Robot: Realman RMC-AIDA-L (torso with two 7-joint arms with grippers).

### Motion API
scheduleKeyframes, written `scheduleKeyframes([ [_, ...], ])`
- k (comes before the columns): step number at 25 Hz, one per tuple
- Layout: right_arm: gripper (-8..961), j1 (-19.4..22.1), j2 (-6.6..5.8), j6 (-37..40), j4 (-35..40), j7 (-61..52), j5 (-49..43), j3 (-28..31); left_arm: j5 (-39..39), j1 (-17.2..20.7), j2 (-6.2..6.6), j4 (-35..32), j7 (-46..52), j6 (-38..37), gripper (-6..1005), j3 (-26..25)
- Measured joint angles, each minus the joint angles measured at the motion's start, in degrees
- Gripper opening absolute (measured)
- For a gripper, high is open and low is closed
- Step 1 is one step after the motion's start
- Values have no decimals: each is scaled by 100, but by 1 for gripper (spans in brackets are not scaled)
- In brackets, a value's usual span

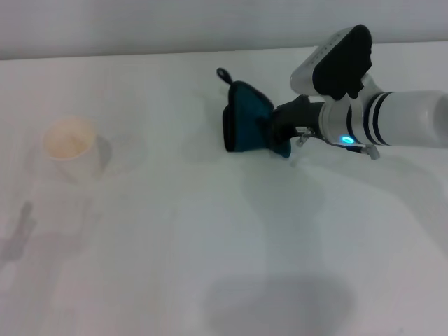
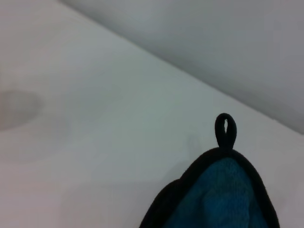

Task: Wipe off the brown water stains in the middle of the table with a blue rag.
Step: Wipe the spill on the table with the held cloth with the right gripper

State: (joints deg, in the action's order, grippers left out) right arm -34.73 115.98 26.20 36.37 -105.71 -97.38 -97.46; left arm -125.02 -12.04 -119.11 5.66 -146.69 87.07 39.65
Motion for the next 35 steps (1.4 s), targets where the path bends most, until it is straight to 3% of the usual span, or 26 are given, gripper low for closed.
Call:
scheduleKeyframes([
  [7, 178, -70, 19, 12, -66, -290, 50, -160, 7, 0, -7, -4, 80, 4, 887, 7],
  [12, 182, -214, 21, 264, -33, -298, 297, -807, 7, 0, -7, -13, 88, 4, 887, 8],
  [22, 188, -281, 7, 1674, 347, -161, 450, -1152, -11, 4, 0, -28, 145, 3, 888, -22],
  [25, 190, -310, -7, 2236, 371, 85, 458, -1129, -13, -17, 1, -30, 147, 1, 888, -26],
  [29, 193, -295, -29, 2279, 353, 110, 448, -986, -21, -27, 2, -31, 149, 0, 888, -27],
  [35, 196, -120, -121, 2210, 125, 117, 138, -22, -9, -7, 2, -31, 150, 0, 887, -28],
])
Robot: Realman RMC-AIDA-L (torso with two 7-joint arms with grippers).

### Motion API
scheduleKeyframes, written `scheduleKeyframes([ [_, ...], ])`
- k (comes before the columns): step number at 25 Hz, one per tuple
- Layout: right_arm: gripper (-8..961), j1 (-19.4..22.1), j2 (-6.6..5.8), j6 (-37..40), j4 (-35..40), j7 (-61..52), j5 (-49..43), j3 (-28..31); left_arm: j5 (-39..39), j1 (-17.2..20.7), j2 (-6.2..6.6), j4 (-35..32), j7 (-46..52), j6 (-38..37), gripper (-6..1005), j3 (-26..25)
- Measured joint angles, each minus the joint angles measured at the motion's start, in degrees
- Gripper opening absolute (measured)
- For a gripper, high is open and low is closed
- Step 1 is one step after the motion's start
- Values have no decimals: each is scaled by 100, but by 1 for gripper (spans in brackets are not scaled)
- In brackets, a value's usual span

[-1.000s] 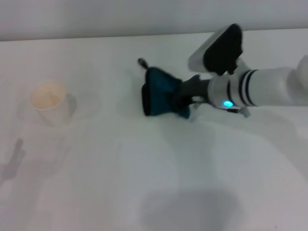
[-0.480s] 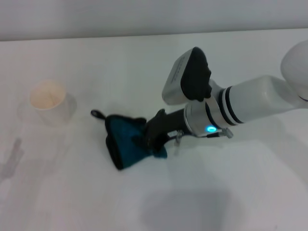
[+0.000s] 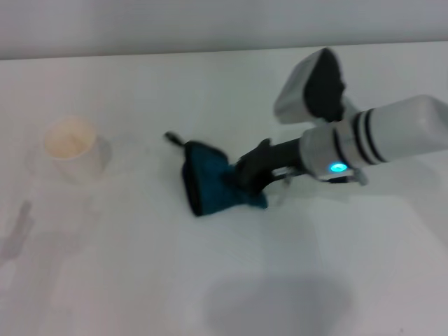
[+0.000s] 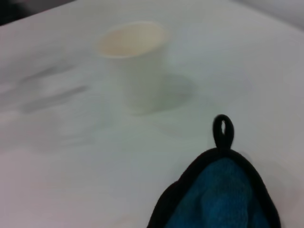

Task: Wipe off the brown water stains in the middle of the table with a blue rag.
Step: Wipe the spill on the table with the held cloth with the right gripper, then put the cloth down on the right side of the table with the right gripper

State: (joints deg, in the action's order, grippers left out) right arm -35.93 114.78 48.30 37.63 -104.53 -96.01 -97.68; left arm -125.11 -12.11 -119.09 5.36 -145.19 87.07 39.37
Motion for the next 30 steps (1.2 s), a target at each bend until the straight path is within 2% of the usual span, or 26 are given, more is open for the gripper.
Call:
scheduleKeyframes([
  [5, 200, 239, -44, 28, -3, 4, -519, 877, 4, 9, 0, 0, 0, 3, 888, 0],
  [11, 204, 517, -190, 34, -3, -24, -568, 1536, 4, -6, 0, -4, 0, 6, 888, 3],
  [16, 207, 786, -225, 52, 4, -83, -577, 2049, 8, 12, 6, -62, 0, 10, 888, 15],
  [21, 210, 964, -252, 194, 63, -238, -585, 2157, 8, 16, 8, -67, 0, 12, 887, 19],
  [30, 216, 990, -263, 338, 29, -253, -636, 2168, 18, 16, 9, -124, 3, 13, 887, 37],
])
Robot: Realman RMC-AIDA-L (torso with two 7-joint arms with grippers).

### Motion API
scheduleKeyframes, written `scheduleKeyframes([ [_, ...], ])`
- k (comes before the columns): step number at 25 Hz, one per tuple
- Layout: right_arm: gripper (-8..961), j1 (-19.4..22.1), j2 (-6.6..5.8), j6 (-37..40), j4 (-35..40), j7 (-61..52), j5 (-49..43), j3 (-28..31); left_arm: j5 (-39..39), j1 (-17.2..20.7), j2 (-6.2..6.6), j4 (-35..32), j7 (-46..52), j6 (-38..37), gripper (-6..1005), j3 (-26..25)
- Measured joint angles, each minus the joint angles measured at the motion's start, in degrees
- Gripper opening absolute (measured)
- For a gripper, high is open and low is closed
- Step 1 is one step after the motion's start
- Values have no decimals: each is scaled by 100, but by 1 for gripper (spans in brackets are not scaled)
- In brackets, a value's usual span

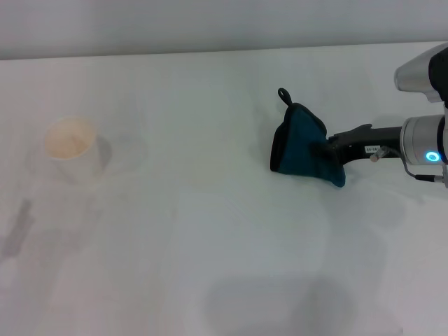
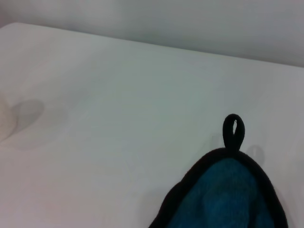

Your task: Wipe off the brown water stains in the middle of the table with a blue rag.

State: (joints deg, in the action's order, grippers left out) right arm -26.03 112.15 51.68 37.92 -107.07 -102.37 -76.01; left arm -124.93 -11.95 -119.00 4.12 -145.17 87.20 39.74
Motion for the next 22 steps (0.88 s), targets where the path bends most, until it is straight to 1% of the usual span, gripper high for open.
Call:
scheduleKeyframes([
  [4, 218, 2, 7, 70, -1, 6, -12, -9, 5, 7, 0, -1, 2, 0, 888, 0],
  [8, 221, -17, 34, 359, 24, 37, -16, -45, 5, 9, 0, -13, 4, 0, 888, -2],
  [12, 265, -45, 89, 476, 61, 41, -78, -49, 4, 9, 0, -78, 6, -1, 887, -2],
  [20, 346, 37, 101, 668, 277, 82, -53, 23, 4, 9, -1, -88, 6, -1, 888, -2],
  [22, 363, 84, 125, 677, 325, 112, -23, 176, 4, 9, 0, -87, 6, -1, 888, -2],
])
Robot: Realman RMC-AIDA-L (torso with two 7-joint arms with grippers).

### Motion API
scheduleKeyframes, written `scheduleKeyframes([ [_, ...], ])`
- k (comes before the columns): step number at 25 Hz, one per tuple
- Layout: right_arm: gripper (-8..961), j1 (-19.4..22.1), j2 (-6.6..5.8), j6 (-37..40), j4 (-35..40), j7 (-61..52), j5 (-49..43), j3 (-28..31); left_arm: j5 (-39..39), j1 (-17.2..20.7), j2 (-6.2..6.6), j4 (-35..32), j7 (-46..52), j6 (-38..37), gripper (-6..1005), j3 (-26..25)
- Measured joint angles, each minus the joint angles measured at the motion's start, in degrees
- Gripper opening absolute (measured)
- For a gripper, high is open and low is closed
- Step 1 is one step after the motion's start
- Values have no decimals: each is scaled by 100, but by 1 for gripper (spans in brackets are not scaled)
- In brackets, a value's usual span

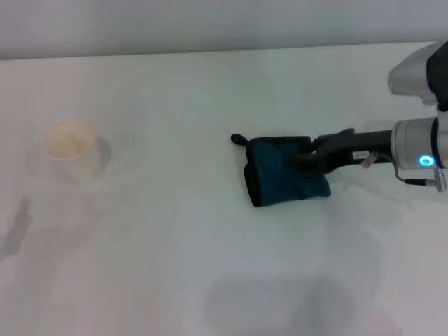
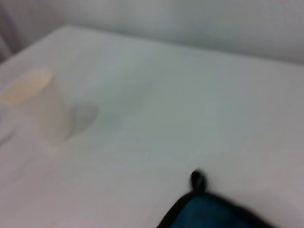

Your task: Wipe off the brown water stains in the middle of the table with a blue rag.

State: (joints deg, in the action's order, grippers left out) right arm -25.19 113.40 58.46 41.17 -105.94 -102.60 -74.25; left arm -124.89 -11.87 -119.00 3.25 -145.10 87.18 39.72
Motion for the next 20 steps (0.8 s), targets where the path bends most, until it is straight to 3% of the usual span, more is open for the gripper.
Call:
scheduleKeyframes([
  [6, 583, 77, 129, 468, -44, 337, 348, 1143, 0, 12, 0, 0, 0, 0, 887, 1],
  [11, 814, 167, 147, 1309, -561, 643, 1688, 2224, -1, -6, 0, 0, 0, 0, 887, -10],
  [16, 814, 238, 113, 2218, -1744, 1361, 3097, 3525, -10, -35, -7, 0, 0, 0, 888, -30],
  [20, 815, 405, 174, 2291, -2347, 2705, 3725, 4245, -29, -60, -9, 0, 0, 0, 888, -35],
])
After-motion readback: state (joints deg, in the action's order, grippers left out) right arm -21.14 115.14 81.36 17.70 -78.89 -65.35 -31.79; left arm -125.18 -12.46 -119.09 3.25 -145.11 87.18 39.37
